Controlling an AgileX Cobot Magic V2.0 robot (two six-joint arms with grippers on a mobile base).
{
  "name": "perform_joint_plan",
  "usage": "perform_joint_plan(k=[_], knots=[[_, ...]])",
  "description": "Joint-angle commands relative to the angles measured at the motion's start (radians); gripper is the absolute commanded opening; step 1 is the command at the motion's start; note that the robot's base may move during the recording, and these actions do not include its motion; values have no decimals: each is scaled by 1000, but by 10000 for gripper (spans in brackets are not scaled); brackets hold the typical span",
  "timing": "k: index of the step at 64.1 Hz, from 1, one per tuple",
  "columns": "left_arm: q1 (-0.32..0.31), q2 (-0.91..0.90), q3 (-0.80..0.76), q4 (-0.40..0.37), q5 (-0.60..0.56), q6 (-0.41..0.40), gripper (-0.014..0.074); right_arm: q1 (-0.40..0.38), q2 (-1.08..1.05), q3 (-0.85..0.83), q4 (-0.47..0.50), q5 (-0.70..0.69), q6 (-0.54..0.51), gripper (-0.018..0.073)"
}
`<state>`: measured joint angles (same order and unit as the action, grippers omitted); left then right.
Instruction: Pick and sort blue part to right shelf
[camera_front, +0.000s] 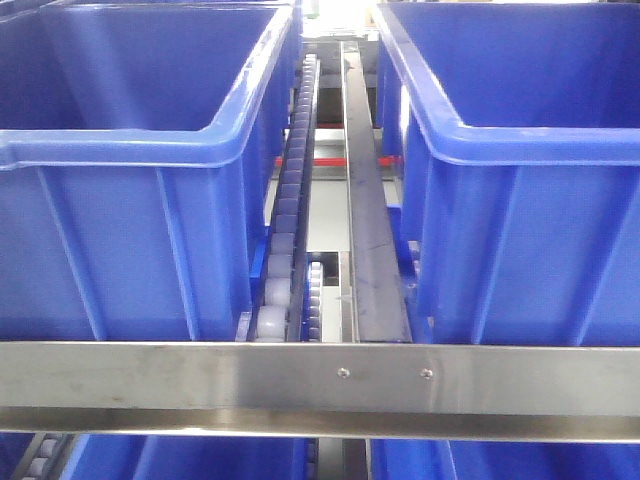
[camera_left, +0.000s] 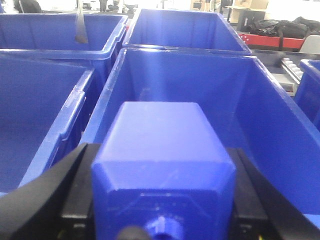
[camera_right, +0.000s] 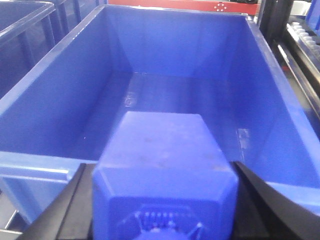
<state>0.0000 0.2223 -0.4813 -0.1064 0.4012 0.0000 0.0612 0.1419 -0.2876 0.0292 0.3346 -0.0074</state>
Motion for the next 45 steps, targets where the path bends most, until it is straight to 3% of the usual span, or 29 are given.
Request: perform_joint_plan(k=[1,45], knots=[[-1,14,-29,-4,-92,-10,386,-5,10,-31,0,-93,-7,404],[-1,14,-29,-4,-110,-10,386,-5,10,-31,0,-102,-7,404]])
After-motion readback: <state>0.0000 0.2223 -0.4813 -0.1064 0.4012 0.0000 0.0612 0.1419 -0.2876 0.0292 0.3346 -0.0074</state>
